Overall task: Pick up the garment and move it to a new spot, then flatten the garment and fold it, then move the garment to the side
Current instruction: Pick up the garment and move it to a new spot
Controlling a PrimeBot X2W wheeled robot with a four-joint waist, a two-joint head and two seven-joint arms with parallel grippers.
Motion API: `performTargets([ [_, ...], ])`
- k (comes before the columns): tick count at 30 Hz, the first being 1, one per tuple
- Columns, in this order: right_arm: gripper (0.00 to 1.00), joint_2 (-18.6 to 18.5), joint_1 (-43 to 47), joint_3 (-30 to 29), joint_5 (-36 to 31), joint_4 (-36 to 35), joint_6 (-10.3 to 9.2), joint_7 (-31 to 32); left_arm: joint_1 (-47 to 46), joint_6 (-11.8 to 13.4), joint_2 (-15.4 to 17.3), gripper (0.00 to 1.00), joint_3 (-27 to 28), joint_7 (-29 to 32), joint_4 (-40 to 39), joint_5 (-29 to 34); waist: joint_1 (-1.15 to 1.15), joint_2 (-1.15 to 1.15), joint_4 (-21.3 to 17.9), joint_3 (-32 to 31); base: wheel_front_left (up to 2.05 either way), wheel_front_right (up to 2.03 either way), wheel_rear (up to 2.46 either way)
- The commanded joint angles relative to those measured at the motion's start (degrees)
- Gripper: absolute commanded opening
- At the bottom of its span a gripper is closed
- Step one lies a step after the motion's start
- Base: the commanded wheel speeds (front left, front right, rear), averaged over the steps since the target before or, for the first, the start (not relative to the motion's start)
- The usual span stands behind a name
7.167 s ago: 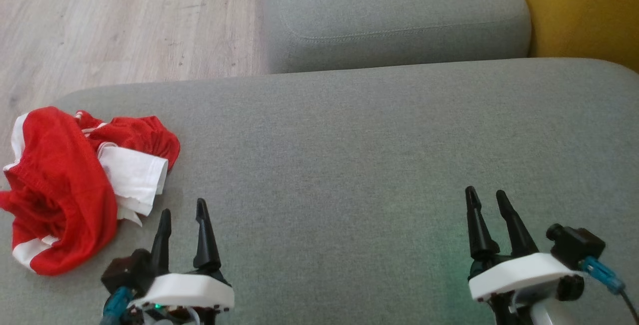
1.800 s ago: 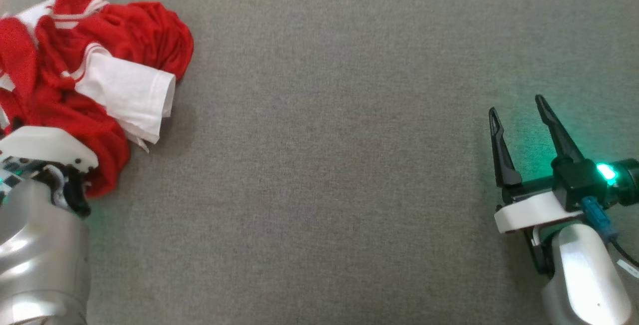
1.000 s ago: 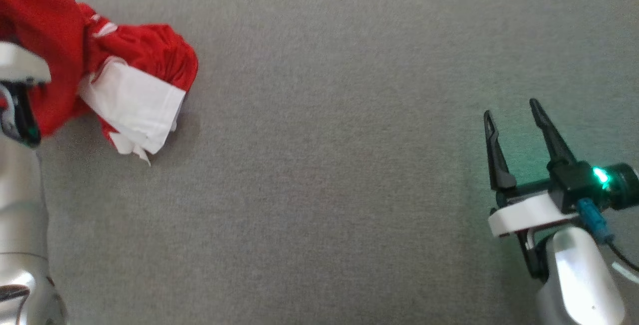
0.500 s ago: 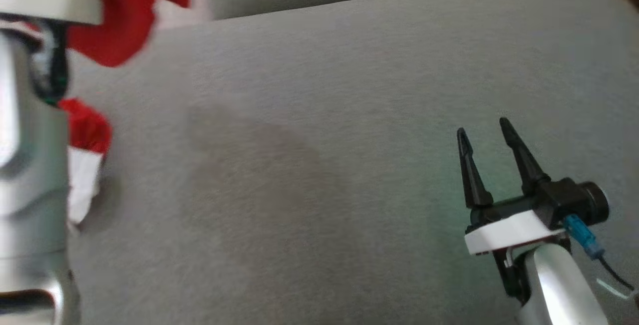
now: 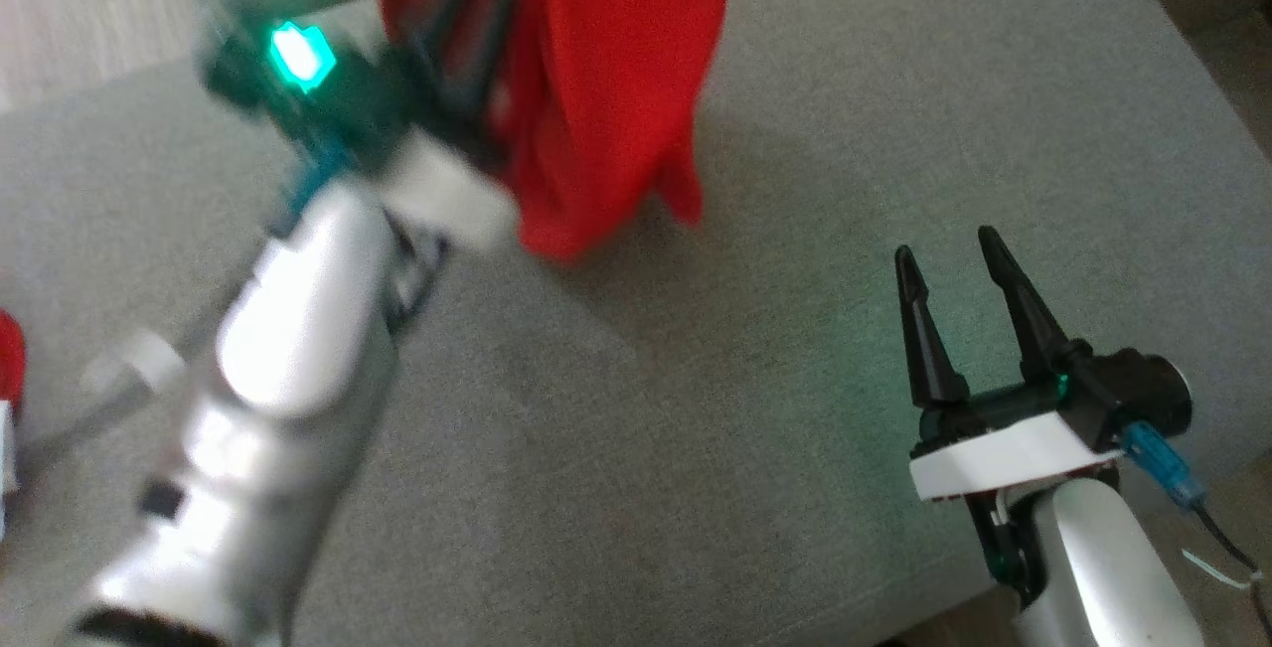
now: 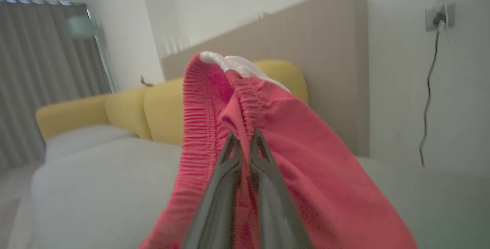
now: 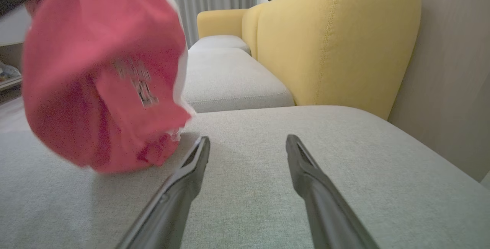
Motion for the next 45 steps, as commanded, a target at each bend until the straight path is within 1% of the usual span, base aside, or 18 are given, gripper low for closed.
performTargets([
  [1, 1.0, -0.02, -2.26, 1.69, 0.54, -1.83, -0.04, -0.36, 2.36, 0.1, 1.06, 0.0, -0.02, -0.94, 0.12, 0.42, -0.01, 0.0, -0.3, 2.13, 0.0, 0.0, 0.0],
  [4, 1.0, -0.02, -2.25, 2.48, 0.95, -1.3, -0.04, -0.36, 9.14, 0.1, -0.53, 0.0, -4.13, -1.9, 4.11, 1.47, -0.01, 0.0, 0.8, 3.1, 0.0, 0.0, 0.0],
  [6, 1.0, -0.02, -2.3, 2.86, 1.1, -0.81, -0.04, -0.36, 13.6, 0.37, -1.73, 0.0, -5.15, -1.98, 3.66, 1.84, -0.01, 0.0, 1.79, 3.35, 0.0, 0.0, 0.0],
  [7, 1.0, -0.02, -2.35, 2.91, 1.07, -0.54, -0.04, -0.36, 15.82, 0.63, -2.2, 0.4, -5.3, -1.99, 3.23, 1.83, -0.01, 0.0, 2.36, 3.3, 0.0, 0.0, 0.0],
  [8, 1.0, -0.02, -2.32, 2.8, 0.96, -0.27, -0.04, -0.36, 17.9, 1.2, -2.69, 1.0, -5.21, -2.0, 2.48, 1.82, -0.01, 0.0, 3.1, 3.02, 0.0, 0.0, 0.0],
  [10, 1.0, -0.02, -1.92, 2.24, 0.52, 0.13, -0.04, -0.36, 21.71, 2.35, -3.55, 1.0, -4.55, -2.01, 0.35, 1.53, -0.01, 0.0, 4.85, 2.06, 0.0, 0.0, 0.0],
  [11, 1.0, -0.02, -1.19, 1.52, -0.05, 0.53, -0.04, -0.36, 25.44, 3.77, -4.15, 1.0, -3.47, -2.01, -2.46, 1.36, -0.01, 0.0, 6.78, 0.6, 0.0, 0.0, 0.0],
  [12, 1.0, -0.02, -0.76, 1.12, -0.37, 0.79, -0.04, -0.36, 27.37, 4.61, -4.39, 1.0, -2.64, -2.01, -3.94, 1.17, -0.01, 0.0, 7.78, -0.37, 0.0, 0.0, 0.0],
  [18, 1.0, -0.02, 3.11, -1.52, -1.4, 1.51, -0.04, -0.36, 39.33, 10.31, -5.16, 1.0, 5.19, -2.02, -12.85, 0.06, -0.01, 0.0, 13.34, -7.38, 0.0, 0.0, 0.0],
  [21, 1.0, -0.02, 6.15, -2.88, -2.08, 1.63, -0.04, -0.36, 44.85, 11.92, -5.36, 1.0, 8.9, -2.02, -16.8, -0.46, -0.01, 0.0, 15.94, -10.82, 0.0, 0.0, 0.0],
  [25, 1.0, -0.02, 9.59, -3.64, -2.03, 0.69, -0.04, -0.36, 50.46, 12.28, -5.47, 1.0, 12.03, -2.02, -20.92, -1.25, -0.01, 0.0, 18.86, -13.78, 0.0, 0.0, 0.0],
  [30, 1.0, -0.02, 12.09, -4.09, -1.91, -0.28, -0.04, -0.36, 53.68, 12.77, -5.49, 1.0, 13.23, -2.02, -23.14, -1.72, -0.01, 0.0, 20.79, -15.42, 0.0, 0.0, 0.0],
  [35, 1.0, -0.02, 12.99, -3.63, -1.6, -0.85, -0.04, -0.36, 54.61, 12.91, -5.5, 1.0, 13.24, -2.03, -23.8, -1.4, -0.01, 0.0, 21.35, -16.07, 0.0, 0.0, 0.0],
  [45, 1.0, -0.02, 13.37, -2.5, -1.95, -1.28, -0.04, -0.36, 55.17, 12.93, -5.5, 1.0, 13.53, -2.03, -23.22, -0.27, -0.01, 0.0, 21.02, -16.26, 0.0, 0.0, 0.0],
])
